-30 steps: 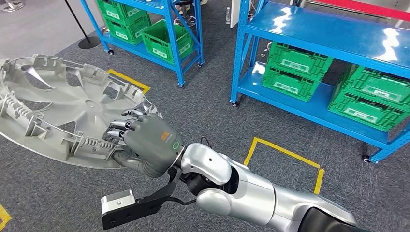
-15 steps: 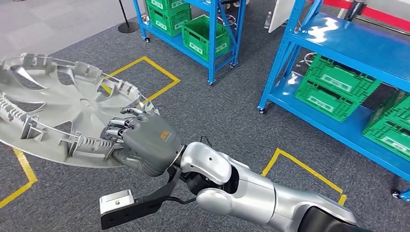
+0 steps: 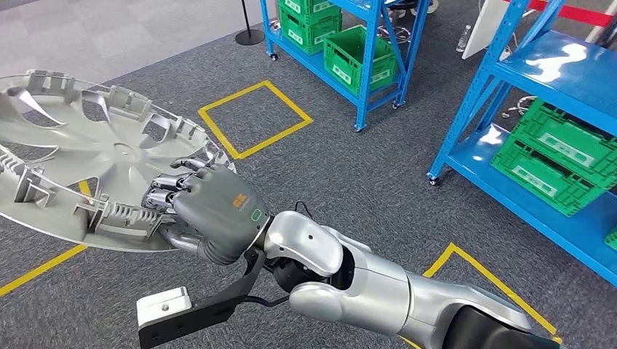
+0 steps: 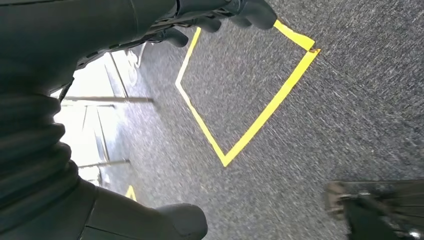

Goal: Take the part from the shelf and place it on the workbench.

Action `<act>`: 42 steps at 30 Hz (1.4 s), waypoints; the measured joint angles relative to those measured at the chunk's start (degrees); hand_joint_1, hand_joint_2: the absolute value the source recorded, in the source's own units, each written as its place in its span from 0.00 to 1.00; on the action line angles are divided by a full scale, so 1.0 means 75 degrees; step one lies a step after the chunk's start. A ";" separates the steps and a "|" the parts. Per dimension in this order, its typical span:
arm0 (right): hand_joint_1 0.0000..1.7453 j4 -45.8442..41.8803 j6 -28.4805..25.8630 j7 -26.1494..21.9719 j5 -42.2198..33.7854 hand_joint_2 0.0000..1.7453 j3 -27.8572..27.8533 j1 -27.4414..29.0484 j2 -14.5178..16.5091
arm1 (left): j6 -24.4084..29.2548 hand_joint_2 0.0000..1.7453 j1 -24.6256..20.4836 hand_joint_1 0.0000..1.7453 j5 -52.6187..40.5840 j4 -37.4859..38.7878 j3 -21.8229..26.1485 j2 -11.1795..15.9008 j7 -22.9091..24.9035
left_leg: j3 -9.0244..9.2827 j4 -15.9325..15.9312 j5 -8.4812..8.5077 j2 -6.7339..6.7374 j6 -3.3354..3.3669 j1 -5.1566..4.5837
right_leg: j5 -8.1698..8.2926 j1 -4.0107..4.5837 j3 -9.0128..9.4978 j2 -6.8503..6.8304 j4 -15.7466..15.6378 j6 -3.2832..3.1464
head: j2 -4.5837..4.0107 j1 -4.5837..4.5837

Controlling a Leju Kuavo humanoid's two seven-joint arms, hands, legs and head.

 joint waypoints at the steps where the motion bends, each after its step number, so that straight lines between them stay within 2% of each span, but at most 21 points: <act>1: 1.00 0.0002 0.0001 0.0006 -0.0001 1.00 0.0001 -0.0001 0.0000 | 0.0000 1.00 0.0000 0.00 0.0000 0.0000 0.0000 0.0001 -0.0001 | -0.0104 0.0233 -0.0041 0.0041 -0.0006 0.0002 | -0.0011 0.0006 0.0002 -0.0111 0.0001 -0.0009 | 0.0000 -0.0001; 3: 1.00 0.0005 0.0005 0.0013 -0.0004 1.00 0.0004 -0.0005 0.0003 | 0.0000 1.00 0.0016 0.00 0.0000 0.0001 0.0000 0.0008 0.0007 | 0.0104 -0.0117 0.0240 0.0110 0.0005 0.0002 | -0.0032 0.0010 0.0013 -0.0309 0.0002 -0.0005 | 0.0000 -0.0002; 5: 1.00 0.0006 0.0006 0.0015 -0.0005 1.00 0.0004 -0.0034 0.0019 | 0.0004 1.00 0.0014 0.00 0.0000 0.0001 0.0000 0.0020 0.0015 | 0.0647 -0.1093 0.0634 0.0397 0.0057 -0.0043 | -0.0069 0.0038 0.0040 -0.0481 0.0004 0.0038 | 0.0000 -0.0004; 7: 1.00 0.0006 0.0001 0.0015 -0.0005 1.00 0.0004 -0.0083 0.0034 | 0.0026 1.00 -0.0010 0.00 0.0007 0.0000 0.0000 0.0026 0.0015 | 0.0932 -0.1645 0.0764 0.0608 0.0172 -0.0106 | -0.0107 0.0089 0.0066 -0.0618 0.0004 0.0111 | 0.0000 0.0004; 10: 1.00 0.0007 -0.0001 0.0023 -0.0005 1.00 0.0004 -0.0113 0.0059 | 0.0081 1.00 0.0019 0.00 0.0061 0.0000 0.0012 0.0036 0.0015 | 0.0928 -0.1726 0.0767 0.0396 0.0329 -0.0110 | -0.0171 0.0103 0.0124 -0.0777 -0.0007 0.0232 | 0.0000 0.0012; 12: 1.00 0.0004 0.0017 0.0005 -0.0004 1.00 0.0009 -0.0118 0.0101 | 0.0144 1.00 0.0056 0.00 0.0166 0.0000 0.0051 0.0041 -0.0006 | 0.0953 -0.1778 0.0796 0.0214 0.0413 -0.0068 | -0.0395 0.0068 0.0013 -0.0463 0.0305 0.0300 | 0.0000 0.0023; 14: 1.00 0.0003 0.0057 -0.0067 0.0015 1.00 0.0020 -0.0109 0.0123 | 0.0260 1.00 0.0089 0.00 0.0316 0.0001 0.0128 0.0026 -0.0043 | 0.0958 -0.1789 0.0807 0.0031 0.0466 -0.0050 | -0.0851 0.0043 -0.0422 -0.0003 0.1228 0.0319 | 0.0000 0.0048; 16: 1.00 0.0004 0.0119 -0.0136 0.0069 1.00 0.0055 -0.0071 0.0133 | 0.0395 1.00 0.0164 0.00 0.0431 0.0002 0.0226 -0.0018 -0.0056 | 0.0955 -0.1777 0.0803 -0.0180 0.0485 -0.0054 | -0.1130 0.0046 -0.0896 0.0147 0.2118 0.0311 | 0.0000 0.0060; 17: 1.00 0.0004 0.0151 -0.0154 0.0105 1.00 0.0088 -0.0046 0.0141 | 0.0457 1.00 0.0214 0.00 0.0461 0.0004 0.0268 -0.0053 -0.0052 | 0.0955 -0.1766 0.0801 -0.0298 0.0483 -0.0056 | -0.1054 0.0046 -0.0977 0.0172 0.2198 0.0299 | 0.0000 0.0061; 19: 1.00 0.0004 0.0189 -0.0162 0.0178 1.00 0.0148 -0.0009 0.0156 | 0.0530 1.00 0.0287 0.00 0.0447 0.0007 0.0309 -0.0133 -0.0007 | 0.0955 -0.1728 0.0792 -0.0530 0.0468 -0.0050 | -0.0529 0.0036 -0.0699 0.0273 0.1455 0.0261 | 0.0000 0.0066; 21: 1.00 0.0003 0.0194 -0.0159 0.0252 1.00 0.0171 0.0007 0.0163 | 0.0547 1.00 0.0304 0.00 0.0377 0.0007 0.0316 -0.0219 0.0072 | 0.0917 -0.1668 0.0780 -0.0746 0.0410 -0.0038 | -0.0110 0.0010 -0.0282 0.0620 0.0474 0.0243 | 0.0000 0.0071; 23: 1.00 0.0000 0.0196 -0.0140 0.0320 1.00 0.0173 0.0016 0.0171 | 0.0543 1.00 0.0286 0.00 0.0300 0.0005 0.0318 -0.0264 0.0138 | 0.0855 -0.1660 0.0792 -0.0917 0.0304 -0.0015 | -0.0031 0.0022 -0.0147 0.0806 0.0116 0.0230 | 0.0000 0.0073; 25: 1.00 -0.0009 0.0210 -0.0099 0.0381 1.00 0.0173 0.0020 0.0195 | 0.0520 1.00 0.0286 0.00 0.0247 0.0006 0.0318 -0.0271 0.0179 | 0.0813 -0.1710 0.0830 -0.1040 0.0192 0.0010 | 0.0012 0.0038 -0.0110 0.0641 0.0072 0.0157 | 0.0000 0.0073; 27: 1.00 -0.0023 0.0239 -0.0059 0.0427 1.00 0.0170 0.0030 0.0218 | 0.0477 1.00 0.0284 0.00 0.0208 0.0008 0.0318 -0.0287 0.0198 | 0.0704 -0.1525 0.0731 -0.0771 0.0125 -0.0014 | 0.0054 0.0019 -0.0043 0.0454 0.0009 0.0061 | 0.0000 0.0049; 30: 1.00 -0.0040 0.0266 -0.0042 0.0501 1.00 0.0156 0.0074 0.0220 | 0.0433 1.00 0.0223 0.00 0.0153 0.0009 0.0318 -0.0305 0.0205 | 0.0056 -0.0169 0.0069 -0.0070 0.0066 -0.0046 | 0.0044 0.0045 -0.0010 0.0113 -0.0021 -0.0018 | 0.0000 0.0016; 32: 1.00 -0.0040 0.0274 -0.0046 0.0527 1.00 0.0150 0.0116 0.0216 | 0.0404 1.00 0.0204 0.00 0.0138 0.0009 0.0318 -0.0304 0.0213 | -0.0239 0.0472 -0.0121 0.0057 0.0042 -0.0036 | 0.0021 0.0063 -0.0004 -0.0112 -0.0019 -0.0040 | 0.0000 0.0017; 33: 1.00 -0.0040 0.0280 -0.0049 0.0532 1.00 0.0149 0.0130 0.0216 | 0.0391 1.00 0.0205 0.00 0.0136 0.0009 0.0318 -0.0299 0.0227 | -0.0168 0.0375 -0.0010 0.0080 0.0043 -0.0034 | 0.0009 0.0065 0.0004 -0.0209 -0.0019 -0.0039 | 0.0000 0.0015; 36: 1.00 -0.0042 0.0291 -0.0077 0.0544 1.00 0.0149 0.0142 0.0221 | 0.0375 1.00 0.0193 0.00 0.0136 0.0005 0.0318 -0.0268 0.0264 | 0.0688 -0.1131 0.0617 0.0448 0.0114 -0.0075 | -0.0060 0.0096 0.0070 -0.0459 -0.0013 0.0018 | 0.0000 0.0014; 38: 1.00 -0.0044 0.0291 -0.0098 0.0552 1.00 0.0146 0.0139 0.0224 | 0.0374 1.00 0.0165 0.00 0.0141 0.0003 0.0318 -0.0256 0.0264 | 0.0990 -0.1685 0.0735 0.0633 0.0216 -0.0137 | -0.0107 0.0140 0.0111 -0.0595 -0.0016 0.0087 | 0.0000 0.0031; 40: 1.00 -0.0045 0.0292 -0.0118 0.0553 1.00 0.0144 0.0138 0.0228 | 0.0373 1.00 0.0167 0.00 0.0149 0.0003 0.0321 -0.0240 0.0239 | 0.0993 -0.1723 0.0739 0.0477 0.0310 -0.0149 | -0.0139 0.0155 0.0149 -0.0726 -0.0039 0.0159 | 0.0000 0.0049; 42: 1.00 -0.0046 0.0294 -0.0142 0.0548 1.00 0.0141 0.0138 0.0238 | 0.0373 1.00 0.0185 0.00 0.0148 0.0002 0.0329 -0.0224 0.0186 | 0.1019 -0.1776 0.0768 0.0308 0.0392 -0.0111 | -0.0271 0.0130 0.0104 -0.0517 0.0119 0.0247 | 0.0000 0.0053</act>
